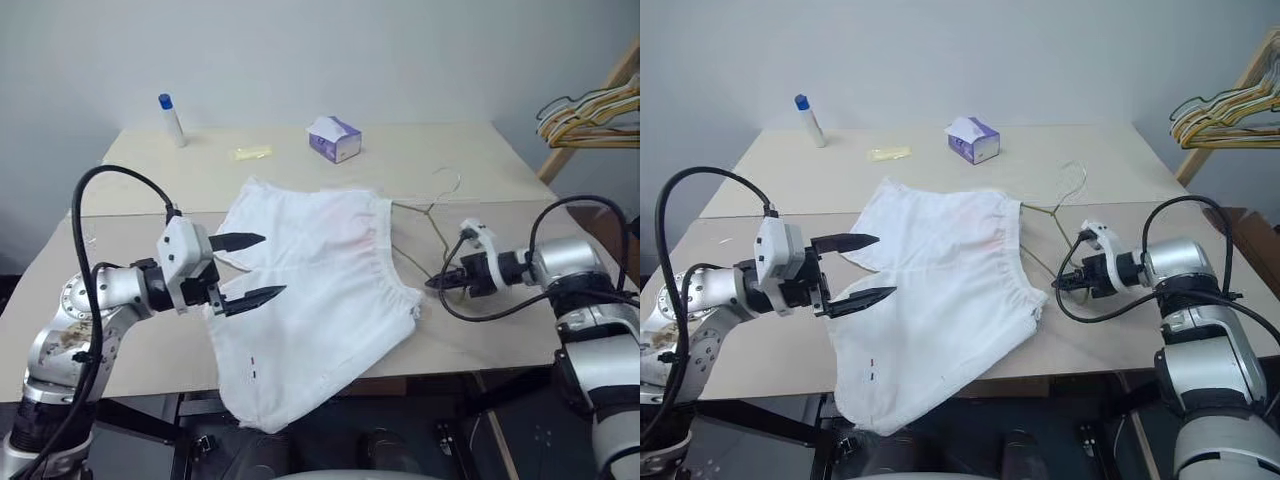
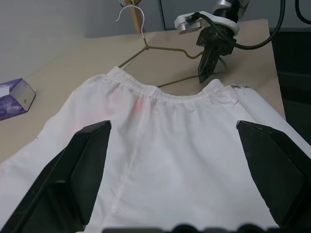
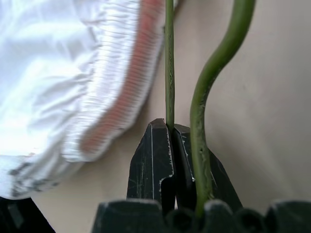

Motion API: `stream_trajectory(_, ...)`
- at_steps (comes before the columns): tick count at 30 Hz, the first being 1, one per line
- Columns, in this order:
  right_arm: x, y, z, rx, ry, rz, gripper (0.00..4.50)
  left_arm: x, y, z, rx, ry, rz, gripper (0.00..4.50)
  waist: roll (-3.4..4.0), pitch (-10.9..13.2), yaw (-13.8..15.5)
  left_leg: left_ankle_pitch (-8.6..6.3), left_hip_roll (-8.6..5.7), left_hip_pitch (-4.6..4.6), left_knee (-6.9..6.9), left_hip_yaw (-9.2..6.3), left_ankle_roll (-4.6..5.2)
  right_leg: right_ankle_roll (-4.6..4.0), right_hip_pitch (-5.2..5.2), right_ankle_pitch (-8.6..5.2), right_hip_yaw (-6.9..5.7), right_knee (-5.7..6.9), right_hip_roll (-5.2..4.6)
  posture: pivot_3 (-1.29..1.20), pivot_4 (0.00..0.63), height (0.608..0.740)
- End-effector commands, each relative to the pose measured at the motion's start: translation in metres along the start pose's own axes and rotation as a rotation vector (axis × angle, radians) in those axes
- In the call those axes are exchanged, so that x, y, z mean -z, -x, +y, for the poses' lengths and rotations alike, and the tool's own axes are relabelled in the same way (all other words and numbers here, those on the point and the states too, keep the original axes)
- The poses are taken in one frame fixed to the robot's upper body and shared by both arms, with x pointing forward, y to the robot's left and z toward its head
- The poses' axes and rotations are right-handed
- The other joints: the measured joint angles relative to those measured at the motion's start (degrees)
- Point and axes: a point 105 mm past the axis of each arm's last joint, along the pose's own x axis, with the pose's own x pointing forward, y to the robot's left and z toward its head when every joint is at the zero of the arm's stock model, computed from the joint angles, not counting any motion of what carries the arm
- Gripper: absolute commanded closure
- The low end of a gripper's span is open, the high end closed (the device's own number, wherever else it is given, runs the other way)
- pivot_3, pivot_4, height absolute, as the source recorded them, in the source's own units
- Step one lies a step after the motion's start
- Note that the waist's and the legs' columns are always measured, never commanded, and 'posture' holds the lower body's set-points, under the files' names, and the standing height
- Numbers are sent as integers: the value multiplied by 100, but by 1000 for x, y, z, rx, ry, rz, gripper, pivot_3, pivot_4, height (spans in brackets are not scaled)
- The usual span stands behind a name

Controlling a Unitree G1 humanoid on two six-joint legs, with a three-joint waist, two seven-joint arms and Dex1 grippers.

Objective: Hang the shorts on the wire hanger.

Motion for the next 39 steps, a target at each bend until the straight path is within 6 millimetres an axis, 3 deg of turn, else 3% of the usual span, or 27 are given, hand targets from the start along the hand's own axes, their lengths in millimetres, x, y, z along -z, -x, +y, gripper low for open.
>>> stream_trajectory(1, -36, 15, 9, 99, 246, -81, 4500, -7, -4, 5, 17, -60, -19, 17, 4, -3, -12, 0, 0, -1, 0, 1, -1, 0, -2, 0, 1, 1, 1, 123, 9, 740)
stream_trajectory(4, -51, 19, 16, 263, 534, -61, 4500, -9, -5, 22, -18, -101, -18, 17, 8, -5, -25, 2, 0, -8, -1, 9, -9, 0, -9, 0, -2, 3, 1, 97, 2, 740)
stream_trajectory(8, -69, 27, 56, 280, 784, -93, 4500, -19, -3, 51, -75, -181, -19, 17, 8, -6, -46, 31, -1, -33, 1, 20, -58, 0, -24, 0, -14, 4, 0, 85, 0, 740)
stream_trajectory(14, -63, 21, 102, 281, 1051, -66, 4500, -48, 2, 83, -107, -296, -62, 17, 5, -9, -136, 32, -1, -52, 3, 16, -59, 1, -24, 1, -27, -15, 0, 41, 0, 740)
stream_trajectory(18, -59, 18, 122, 238, 1115, -51, 4500, -51, -1, 86, -35, -383, -34, 17, 5, -9, -210, 31, -4, -60, 7, 16, -58, 4, -24, 2, -31, -25, -1, 24, 0, 740)
stream_trajectory(21, -55, 16, 133, 171, 1121, -40, 4500, -37, -8, 81, 109, -451, 82, 17, 4, -10, -291, 32, -3, -60, 7, 18, -59, 4, -22, 2, -32, -29, 1, 17, 0, 740)
stream_trajectory(26, -57, 15, 135, 155, 1121, -27, 4500, -12, -13, 70, 299, -479, 206, 17, 5, -10, -361, 32, -3, -59, 12, 20, -59, 4, -20, 2, -34, -25, 1, 10, 0, 740)
stream_trajectory(33, -58, 15, 141, 114, 1109, -29, 4500, 11, -28, 79, 297, -540, 278, 17, 4, -10, -405, 31, -1, -59, 13, 19, -56, 4, -22, 2, -34, -21, 1, 13, 0, 740)
stream_trajectory(39, -60, 18, 145, 78, 1092, -31, 4500, 13, -35, 79, 303, -530, 248, 1881, 4, -10, -419, 29, -1, -63, 16, 18, -53, 4, -23, 2, -34, -21, 0, 14, 0, 740)
